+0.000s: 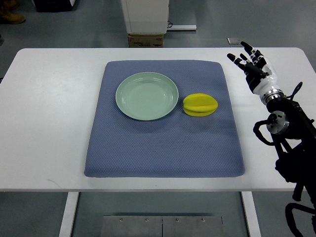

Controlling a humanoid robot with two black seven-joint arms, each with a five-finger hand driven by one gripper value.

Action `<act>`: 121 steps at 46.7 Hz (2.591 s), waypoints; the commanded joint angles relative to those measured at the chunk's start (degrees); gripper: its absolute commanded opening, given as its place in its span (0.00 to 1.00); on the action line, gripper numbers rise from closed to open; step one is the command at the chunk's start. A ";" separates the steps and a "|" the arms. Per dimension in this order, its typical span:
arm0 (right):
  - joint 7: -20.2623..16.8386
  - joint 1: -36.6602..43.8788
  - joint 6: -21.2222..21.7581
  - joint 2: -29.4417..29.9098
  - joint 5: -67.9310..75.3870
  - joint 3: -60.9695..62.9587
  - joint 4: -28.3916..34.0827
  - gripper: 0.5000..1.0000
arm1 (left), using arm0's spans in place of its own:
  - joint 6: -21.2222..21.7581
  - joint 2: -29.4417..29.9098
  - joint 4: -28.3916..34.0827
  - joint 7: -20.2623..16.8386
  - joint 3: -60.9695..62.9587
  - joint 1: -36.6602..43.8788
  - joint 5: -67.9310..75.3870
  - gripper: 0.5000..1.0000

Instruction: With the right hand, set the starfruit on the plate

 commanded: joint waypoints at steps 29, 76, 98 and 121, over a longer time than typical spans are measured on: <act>0.01 0.87 0.00 0.00 0.08 -0.09 -0.79 1.00 | 0.28 0.00 0.01 0.06 -0.11 0.56 0.00 1.00; -0.08 5.35 0.00 0.00 1.40 -2.64 -3.95 1.00 | 0.28 0.00 0.01 0.06 -0.11 0.56 0.00 1.00; -0.08 5.18 0.18 0.00 3.94 -4.13 -3.78 1.00 | 0.28 0.00 0.01 0.06 -0.11 0.56 0.00 1.00; 4.05 5.44 2.46 -7.82 1.05 -18.45 -2.55 1.00 | 0.28 0.00 0.01 0.06 -0.11 0.56 0.00 1.00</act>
